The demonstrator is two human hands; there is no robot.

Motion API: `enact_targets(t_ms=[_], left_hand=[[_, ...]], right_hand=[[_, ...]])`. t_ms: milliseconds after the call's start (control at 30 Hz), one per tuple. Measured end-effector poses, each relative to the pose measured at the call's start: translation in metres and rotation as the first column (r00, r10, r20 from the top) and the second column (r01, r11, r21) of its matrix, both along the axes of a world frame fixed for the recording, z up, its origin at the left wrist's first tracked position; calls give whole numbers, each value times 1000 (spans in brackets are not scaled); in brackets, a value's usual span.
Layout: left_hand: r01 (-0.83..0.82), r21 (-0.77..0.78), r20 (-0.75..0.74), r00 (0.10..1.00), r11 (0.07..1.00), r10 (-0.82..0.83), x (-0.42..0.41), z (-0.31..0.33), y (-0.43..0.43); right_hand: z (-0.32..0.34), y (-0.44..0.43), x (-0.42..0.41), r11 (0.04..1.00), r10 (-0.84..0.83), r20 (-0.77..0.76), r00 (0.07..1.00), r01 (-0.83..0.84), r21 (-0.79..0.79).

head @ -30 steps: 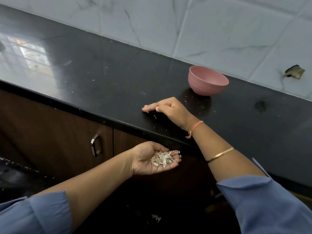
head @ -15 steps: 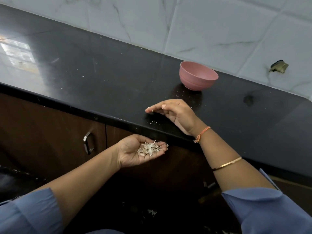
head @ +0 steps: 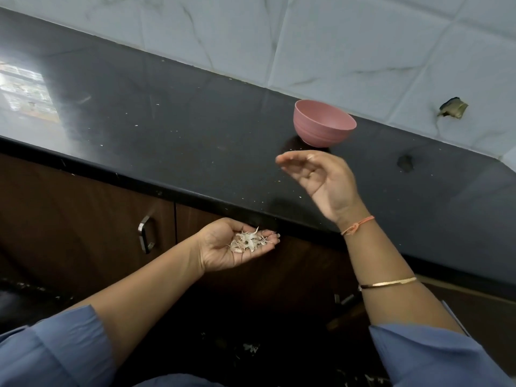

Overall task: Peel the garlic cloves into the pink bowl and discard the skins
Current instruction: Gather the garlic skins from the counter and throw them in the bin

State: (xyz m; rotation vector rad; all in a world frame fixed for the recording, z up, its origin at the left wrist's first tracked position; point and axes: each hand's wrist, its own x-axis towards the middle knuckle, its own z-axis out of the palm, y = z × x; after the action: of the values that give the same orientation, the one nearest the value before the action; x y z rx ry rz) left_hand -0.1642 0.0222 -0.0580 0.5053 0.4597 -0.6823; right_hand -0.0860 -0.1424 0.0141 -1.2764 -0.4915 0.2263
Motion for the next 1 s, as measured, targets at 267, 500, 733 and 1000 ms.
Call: enact_targets(t_ms=[267, 500, 733, 1000], left_hand=[[71, 10, 19, 997, 997, -71, 3, -1, -12], [55, -36, 7, 999, 998, -54, 2, 0, -14], [40, -7, 23, 999, 999, -40, 3, 0, -16], [37, 10, 14, 999, 999, -37, 1, 1, -14]], right_hand=[[-9, -7, 32, 911, -363, -25, 931, 349, -221], [-11, 17, -3, 952, -49, 47, 998, 60, -299], [-13, 24, -40, 909, 288, 38, 957, -261, -325], [-8, 1, 32, 818, -389, 170, 906, 424, -390]])
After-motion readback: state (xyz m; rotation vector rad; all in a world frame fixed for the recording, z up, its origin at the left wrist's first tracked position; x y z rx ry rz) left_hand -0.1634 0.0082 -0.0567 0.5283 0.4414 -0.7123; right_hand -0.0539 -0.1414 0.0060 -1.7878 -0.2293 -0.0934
